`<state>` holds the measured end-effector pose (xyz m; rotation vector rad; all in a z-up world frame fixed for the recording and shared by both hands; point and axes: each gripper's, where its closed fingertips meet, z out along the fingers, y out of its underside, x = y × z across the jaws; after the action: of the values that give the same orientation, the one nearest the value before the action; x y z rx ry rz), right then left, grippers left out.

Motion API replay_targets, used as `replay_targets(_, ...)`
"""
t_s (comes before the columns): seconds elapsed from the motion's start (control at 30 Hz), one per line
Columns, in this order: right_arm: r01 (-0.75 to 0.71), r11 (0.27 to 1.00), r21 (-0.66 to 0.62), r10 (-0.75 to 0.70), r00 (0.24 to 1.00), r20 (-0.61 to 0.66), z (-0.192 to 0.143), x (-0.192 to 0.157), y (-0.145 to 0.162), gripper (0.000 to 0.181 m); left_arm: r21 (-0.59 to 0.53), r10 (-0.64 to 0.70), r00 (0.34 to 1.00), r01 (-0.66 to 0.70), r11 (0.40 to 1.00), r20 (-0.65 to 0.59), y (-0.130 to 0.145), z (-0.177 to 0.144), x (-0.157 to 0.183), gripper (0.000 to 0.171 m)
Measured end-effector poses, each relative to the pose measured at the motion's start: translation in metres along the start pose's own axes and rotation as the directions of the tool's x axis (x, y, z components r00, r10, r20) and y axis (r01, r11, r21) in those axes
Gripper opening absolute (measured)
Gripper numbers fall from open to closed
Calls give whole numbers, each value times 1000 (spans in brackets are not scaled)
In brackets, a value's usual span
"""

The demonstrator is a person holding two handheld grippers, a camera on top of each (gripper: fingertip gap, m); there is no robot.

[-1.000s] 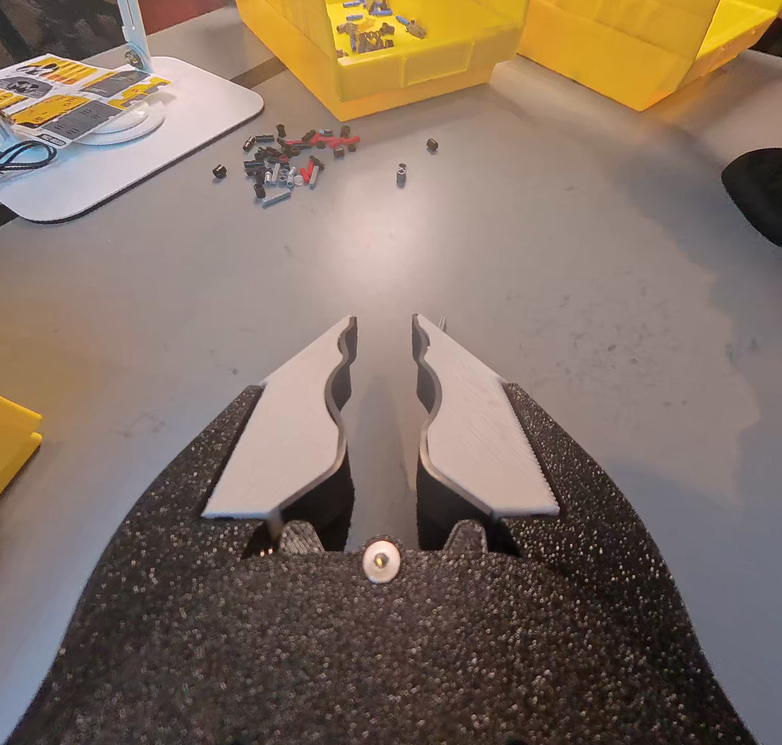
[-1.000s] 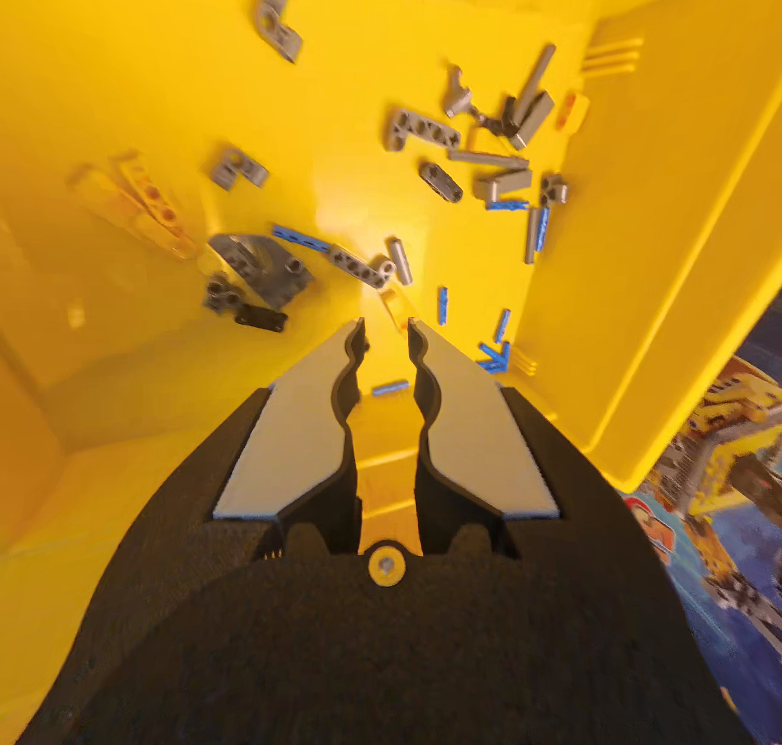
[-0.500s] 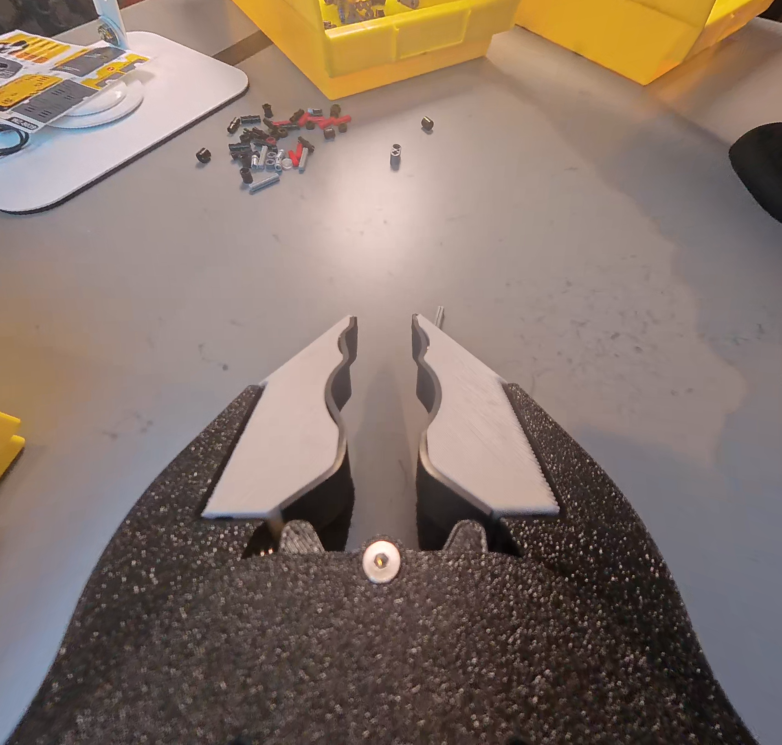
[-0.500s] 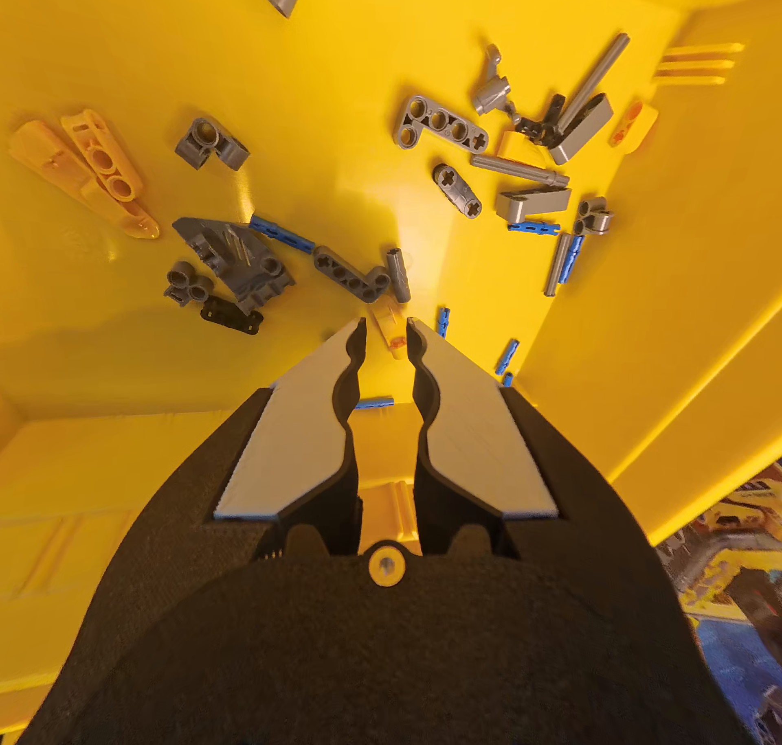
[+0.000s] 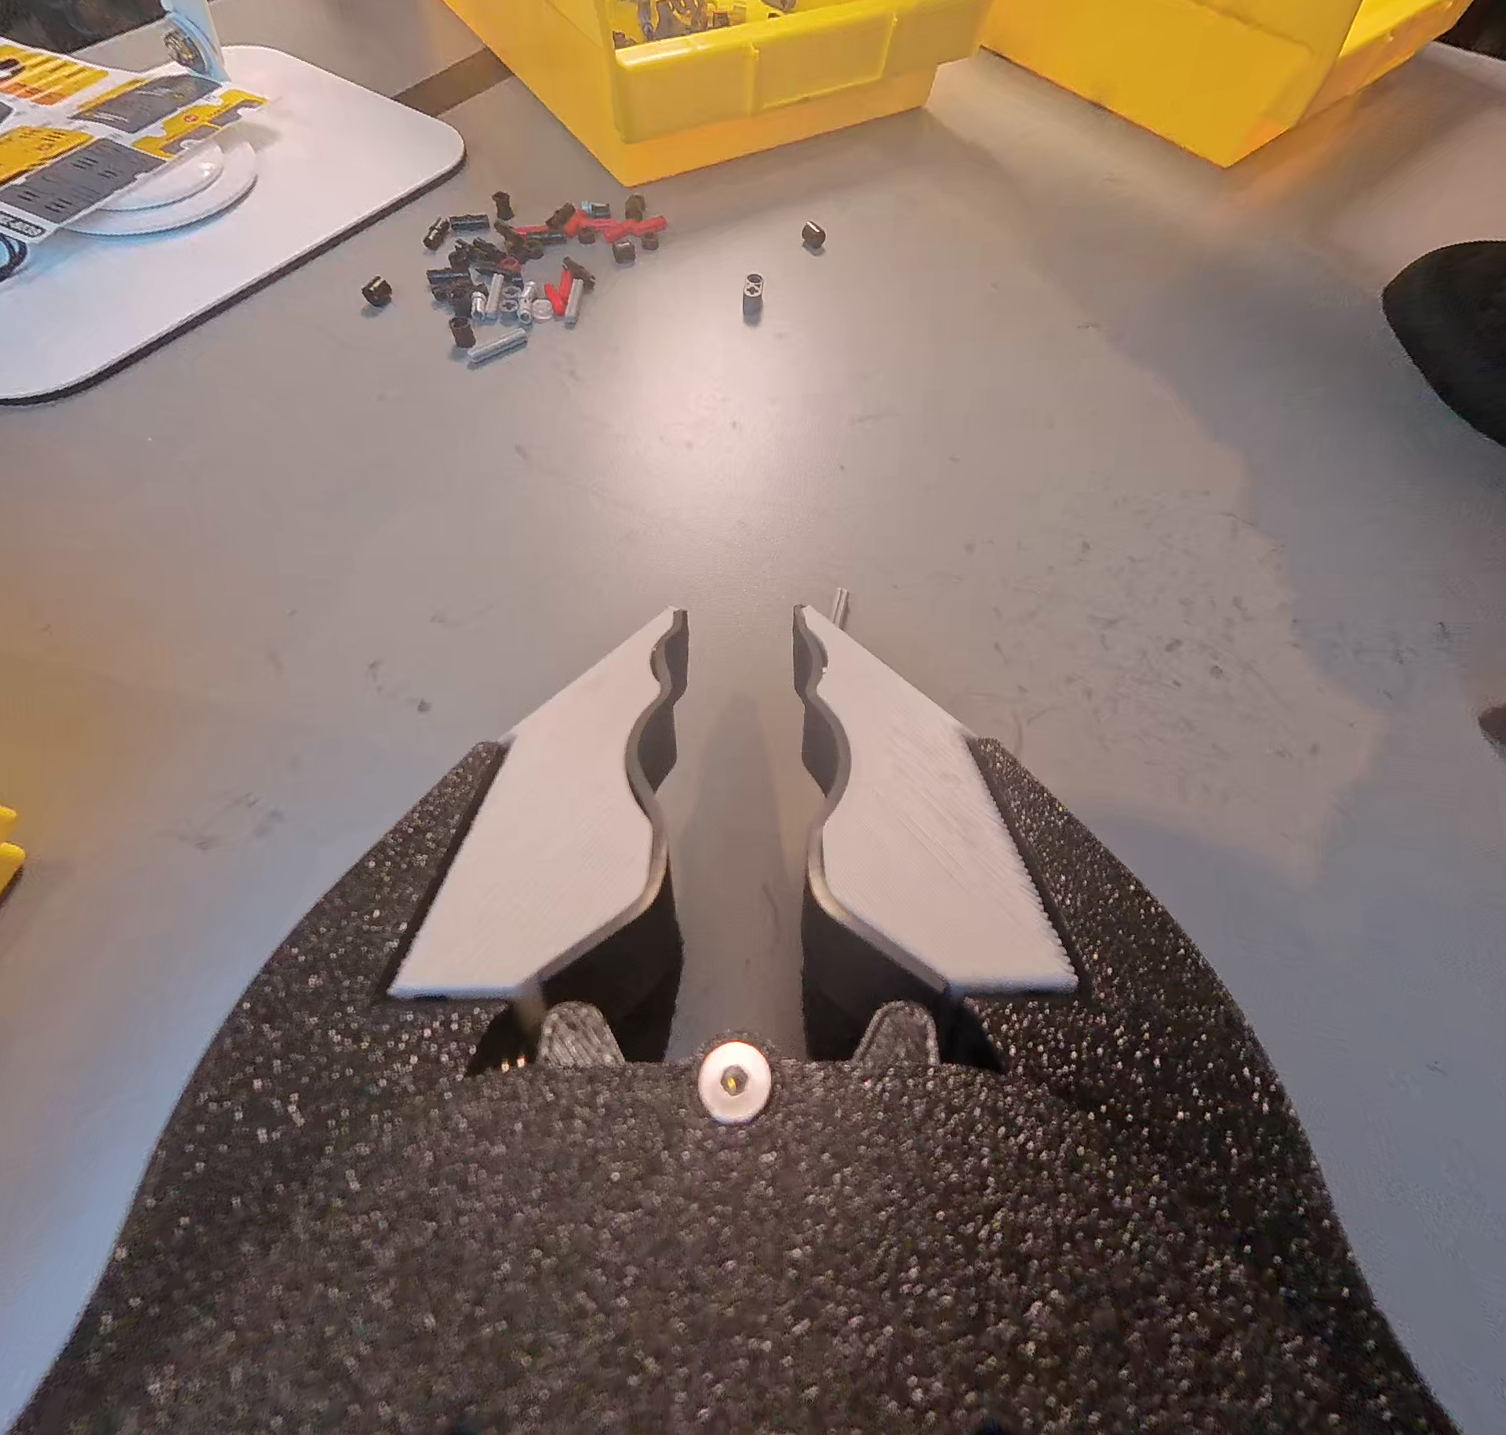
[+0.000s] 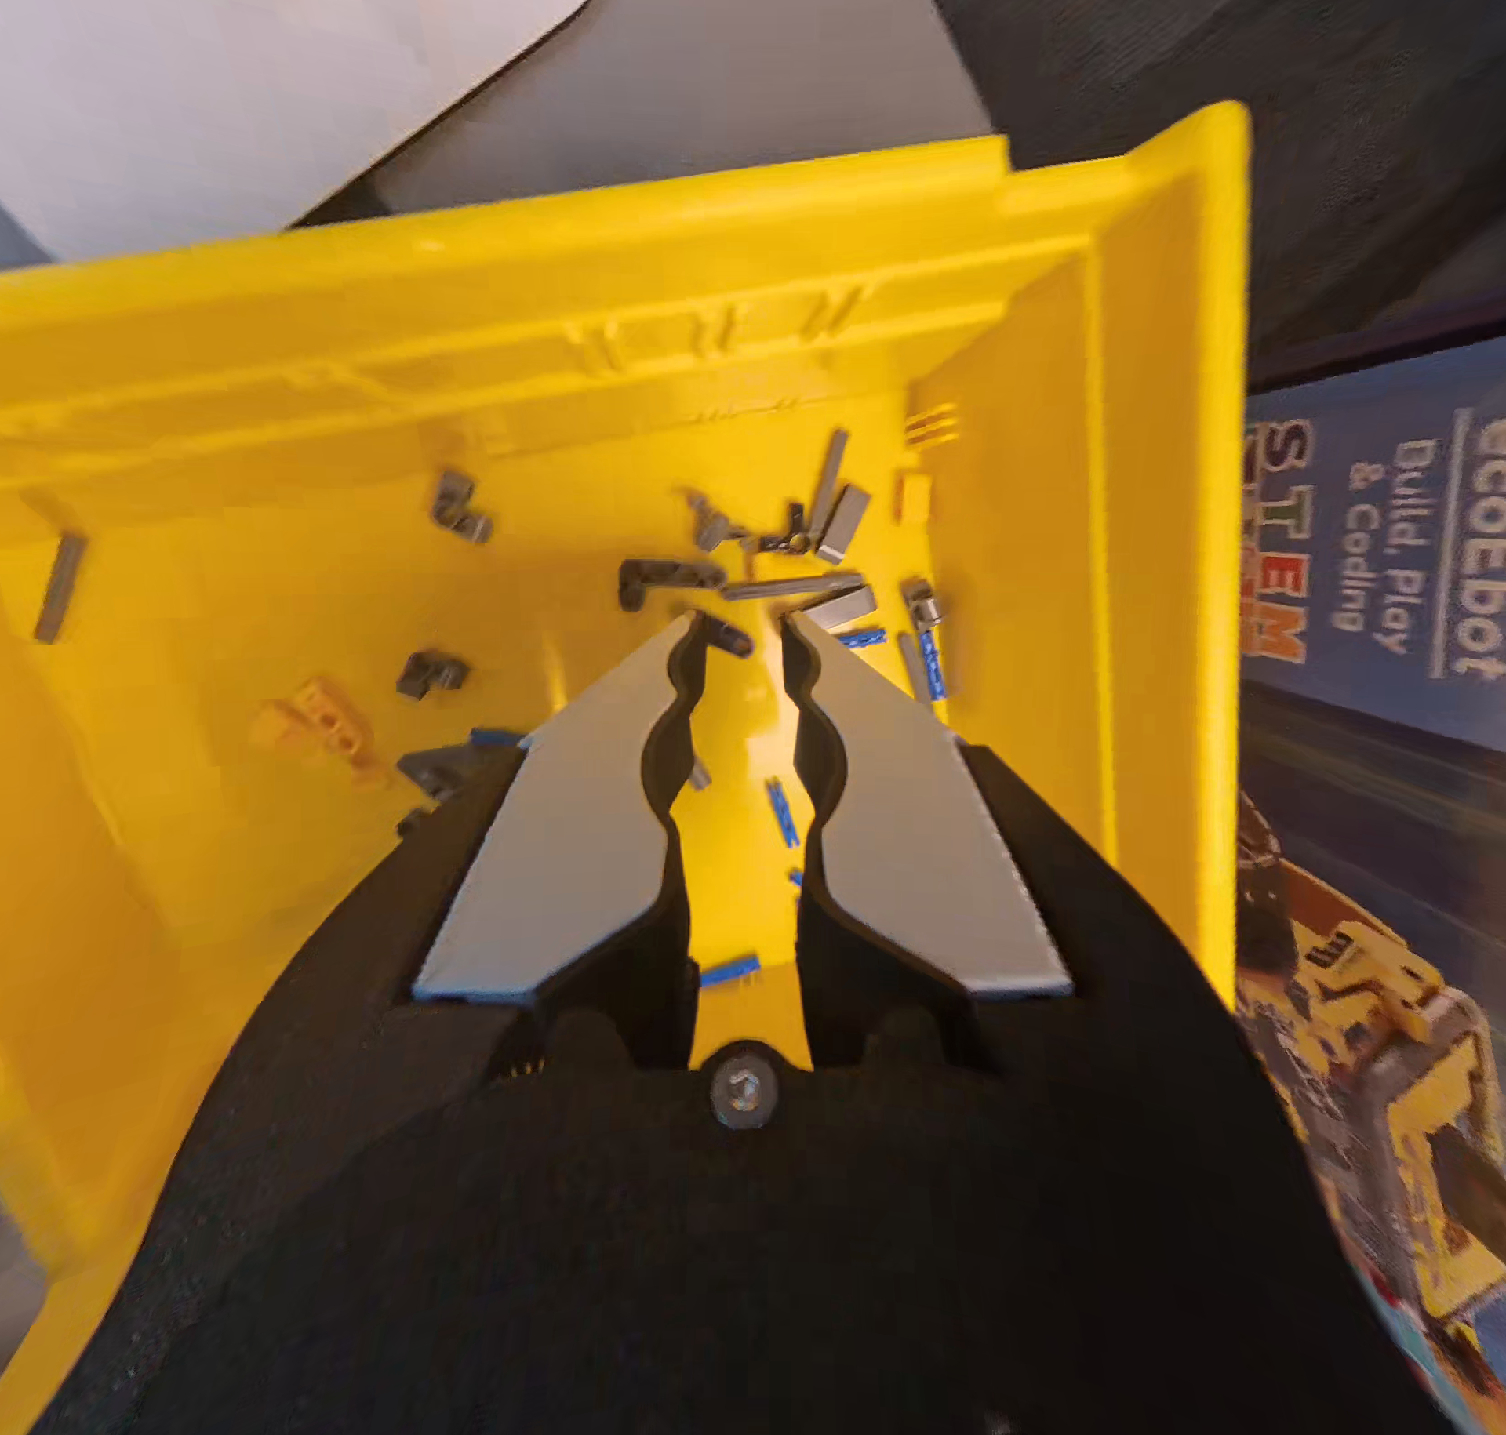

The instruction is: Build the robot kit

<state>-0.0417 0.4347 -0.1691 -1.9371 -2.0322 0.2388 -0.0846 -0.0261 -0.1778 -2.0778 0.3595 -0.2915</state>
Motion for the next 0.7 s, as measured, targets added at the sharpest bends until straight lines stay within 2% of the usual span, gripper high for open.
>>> replay_targets(0.17,-148,986,72,152,986,-61,26,20,-6,18,0,-2,1000,2,1000,-2,0,0,0,25)
replay_targets(0.3,-174,983,52,178,980,-88,38,25,1,18,-3,-1,1000,1,1000,-8,1,0,1,25)
replay_targets(0.37,-206,973,108,216,971,-99,37,30,-6,17,-5,-1,1000,1,1000,-10,1,0,1,25)
replay_targets(0.5,-299,932,205,332,930,-156,36,48,-15,16,-13,-3,1000,2,1000,-14,2,1,1,25)
replay_targets(0.57,-332,919,214,373,907,-196,40,54,-14,6,-16,1,1000,-1,1000,-14,2,2,2,25)
replay_targets(0.7,-431,866,252,486,845,-223,45,56,-14,10,-17,8,1000,-8,1000,-12,2,2,2,25)
